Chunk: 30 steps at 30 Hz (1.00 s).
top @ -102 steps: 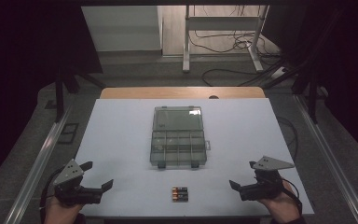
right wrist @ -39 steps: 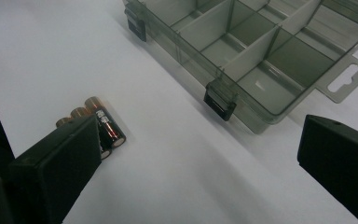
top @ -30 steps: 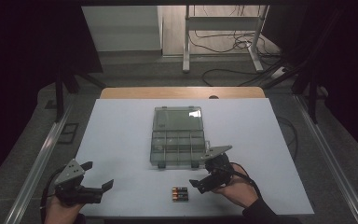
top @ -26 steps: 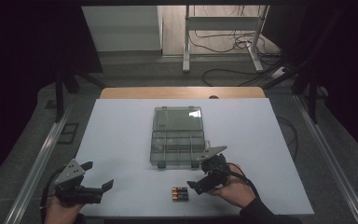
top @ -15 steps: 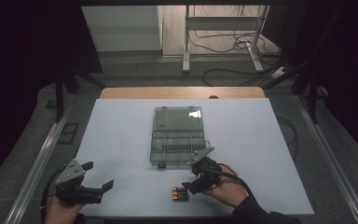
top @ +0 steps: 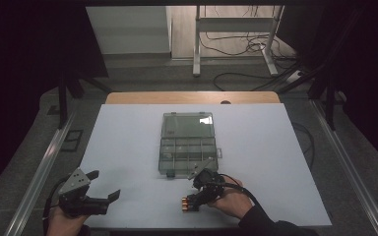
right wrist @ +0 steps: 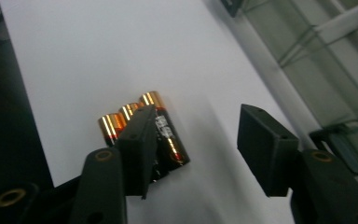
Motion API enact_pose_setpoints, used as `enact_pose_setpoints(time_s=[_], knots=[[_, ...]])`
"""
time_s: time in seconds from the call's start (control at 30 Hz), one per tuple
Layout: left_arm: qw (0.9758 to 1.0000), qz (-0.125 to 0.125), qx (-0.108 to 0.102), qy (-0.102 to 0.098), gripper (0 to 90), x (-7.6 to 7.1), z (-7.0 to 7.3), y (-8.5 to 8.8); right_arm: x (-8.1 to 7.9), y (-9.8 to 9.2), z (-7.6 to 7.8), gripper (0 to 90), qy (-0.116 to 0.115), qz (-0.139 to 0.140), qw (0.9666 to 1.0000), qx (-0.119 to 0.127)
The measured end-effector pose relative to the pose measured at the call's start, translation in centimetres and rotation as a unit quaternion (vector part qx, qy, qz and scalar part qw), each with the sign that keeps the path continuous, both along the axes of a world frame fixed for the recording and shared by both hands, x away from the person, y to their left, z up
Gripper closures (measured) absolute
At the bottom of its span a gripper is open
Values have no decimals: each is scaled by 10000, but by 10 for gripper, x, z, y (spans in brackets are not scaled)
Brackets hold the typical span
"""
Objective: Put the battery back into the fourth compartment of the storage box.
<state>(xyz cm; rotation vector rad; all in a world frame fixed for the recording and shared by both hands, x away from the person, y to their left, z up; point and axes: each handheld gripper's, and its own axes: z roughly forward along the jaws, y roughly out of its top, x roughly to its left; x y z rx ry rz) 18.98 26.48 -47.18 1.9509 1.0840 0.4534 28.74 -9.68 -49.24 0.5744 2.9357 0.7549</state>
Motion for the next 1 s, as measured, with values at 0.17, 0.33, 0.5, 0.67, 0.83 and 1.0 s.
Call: enact_pose_setpoints(time_s=[0.17,0.33,0.5,0.67,0.83,1.0], knots=[[10000,-4,-28,2,17,0,0,1,0,5,-4,578,9,162,9998,-104],[10000,-10,-21,0,18,0,0,1,1,9,-7,622,102,254,9995,-173],[10000,-14,-22,1,19,0,0,1,3,11,-10,650,112,305,9992,-238],[10000,-14,-28,0,20,0,0,1,5,15,-14,687,62,354,9987,-353],[10000,-11,-48,12,21,0,0,1,5,18,-15,753,-25,454,9981,-428],[10000,-18,-32,7,22,0,0,1,5,18,-14,761,28,412,9983,-421]])
